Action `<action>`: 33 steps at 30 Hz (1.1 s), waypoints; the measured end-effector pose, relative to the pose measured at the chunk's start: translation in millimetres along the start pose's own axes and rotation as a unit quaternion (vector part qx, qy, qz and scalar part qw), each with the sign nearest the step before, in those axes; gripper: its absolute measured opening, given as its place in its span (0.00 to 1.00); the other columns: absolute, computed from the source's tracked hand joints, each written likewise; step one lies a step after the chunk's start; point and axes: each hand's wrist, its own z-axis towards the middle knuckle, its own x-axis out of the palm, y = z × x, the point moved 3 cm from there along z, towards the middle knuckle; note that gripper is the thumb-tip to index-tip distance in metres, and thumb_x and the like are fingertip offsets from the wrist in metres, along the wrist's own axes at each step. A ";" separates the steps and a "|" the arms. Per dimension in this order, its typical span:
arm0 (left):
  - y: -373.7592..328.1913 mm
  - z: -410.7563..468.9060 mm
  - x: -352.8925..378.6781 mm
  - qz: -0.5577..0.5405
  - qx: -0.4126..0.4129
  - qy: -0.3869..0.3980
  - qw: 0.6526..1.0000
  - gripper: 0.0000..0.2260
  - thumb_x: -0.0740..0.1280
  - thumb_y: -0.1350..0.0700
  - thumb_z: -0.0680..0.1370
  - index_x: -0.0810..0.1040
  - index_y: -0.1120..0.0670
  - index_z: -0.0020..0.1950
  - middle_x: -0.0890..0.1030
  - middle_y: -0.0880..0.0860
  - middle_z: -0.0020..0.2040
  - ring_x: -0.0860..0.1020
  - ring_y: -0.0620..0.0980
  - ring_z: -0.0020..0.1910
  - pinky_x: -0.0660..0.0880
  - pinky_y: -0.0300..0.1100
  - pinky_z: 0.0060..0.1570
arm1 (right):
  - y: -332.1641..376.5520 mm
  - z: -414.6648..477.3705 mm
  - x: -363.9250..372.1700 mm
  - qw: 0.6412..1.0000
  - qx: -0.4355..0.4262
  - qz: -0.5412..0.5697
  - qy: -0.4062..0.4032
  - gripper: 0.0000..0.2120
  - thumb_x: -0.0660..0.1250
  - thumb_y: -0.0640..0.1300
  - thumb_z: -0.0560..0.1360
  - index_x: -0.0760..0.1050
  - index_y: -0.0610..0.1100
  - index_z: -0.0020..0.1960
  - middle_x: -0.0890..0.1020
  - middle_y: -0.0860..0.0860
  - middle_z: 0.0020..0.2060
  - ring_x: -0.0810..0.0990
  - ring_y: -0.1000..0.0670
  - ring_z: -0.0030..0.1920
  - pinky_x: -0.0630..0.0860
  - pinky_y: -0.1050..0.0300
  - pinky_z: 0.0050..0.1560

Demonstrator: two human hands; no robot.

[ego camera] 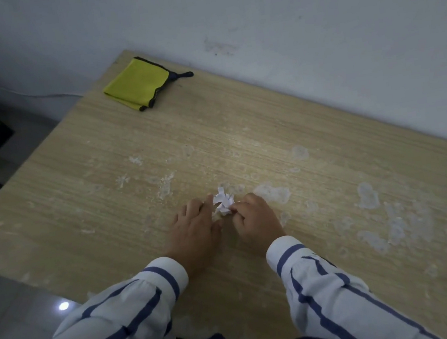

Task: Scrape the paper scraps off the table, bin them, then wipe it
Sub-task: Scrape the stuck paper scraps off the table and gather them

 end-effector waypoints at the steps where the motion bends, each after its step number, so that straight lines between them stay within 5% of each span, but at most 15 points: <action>1: -2.3 0.6 -1.6 -0.022 -0.004 0.007 1.000 0.28 0.57 0.45 0.79 0.54 0.52 0.76 0.66 0.53 0.65 0.68 0.54 0.62 0.64 0.47 0.60 | -0.6 -0.6 -0.7 1.000 0.004 0.008 0.004 0.18 0.52 0.45 0.76 0.78 0.40 0.54 0.76 0.43 0.44 0.71 0.47 0.45 0.63 0.59 0.43; 7: -12.5 -1.2 -9.0 -0.156 0.002 0.016 0.988 0.32 0.64 0.46 0.76 0.54 0.52 0.75 0.63 0.51 0.66 0.70 0.50 0.59 0.66 0.37 0.52 | -5.5 -0.9 -2.3 0.997 0.040 0.059 -0.007 0.07 0.59 0.42 0.78 0.73 0.40 0.46 0.73 0.48 0.41 0.71 0.49 0.41 0.65 0.60 0.42; 12: -10.6 -4.6 -12.1 -0.186 0.030 0.011 0.982 0.31 0.65 0.54 0.74 0.57 0.53 0.74 0.65 0.51 0.63 0.69 0.48 0.55 0.68 0.39 0.51 | -10.2 -2.5 -14.6 0.991 0.028 0.113 -0.064 0.11 0.60 0.37 0.74 0.77 0.38 0.53 0.80 0.43 0.47 0.77 0.46 0.46 0.70 0.61 0.44; 20: 0.4 3.1 -9.4 -0.117 0.050 -0.006 0.992 0.24 0.62 0.59 0.76 0.64 0.56 0.72 0.69 0.55 0.59 0.71 0.53 0.53 0.69 0.40 0.51 | -12.3 -4.6 -12.4 0.997 0.014 0.052 -0.052 0.09 0.60 0.41 0.78 0.78 0.39 0.50 0.76 0.47 0.42 0.73 0.49 0.41 0.66 0.63 0.38; 24: -0.9 6.7 -6.6 -0.063 0.063 0.004 0.996 0.21 0.61 0.57 0.78 0.66 0.56 0.71 0.72 0.57 0.59 0.72 0.55 0.54 0.67 0.42 0.51 | -4.4 -10.9 -3.6 1.000 -0.009 -0.016 -0.007 0.13 0.57 0.39 0.78 0.75 0.38 0.58 0.77 0.42 0.50 0.74 0.43 0.48 0.67 0.57 0.45; 33: -2.1 -0.2 -8.8 -0.072 0.090 -0.001 0.993 0.21 0.61 0.56 0.76 0.69 0.58 0.68 0.74 0.56 0.56 0.72 0.55 0.53 0.70 0.45 0.53 | -5.5 -12.2 -6.2 0.999 0.013 0.044 -0.021 0.16 0.57 0.41 0.77 0.71 0.40 0.64 0.78 0.42 0.57 0.75 0.42 0.57 0.72 0.51 0.57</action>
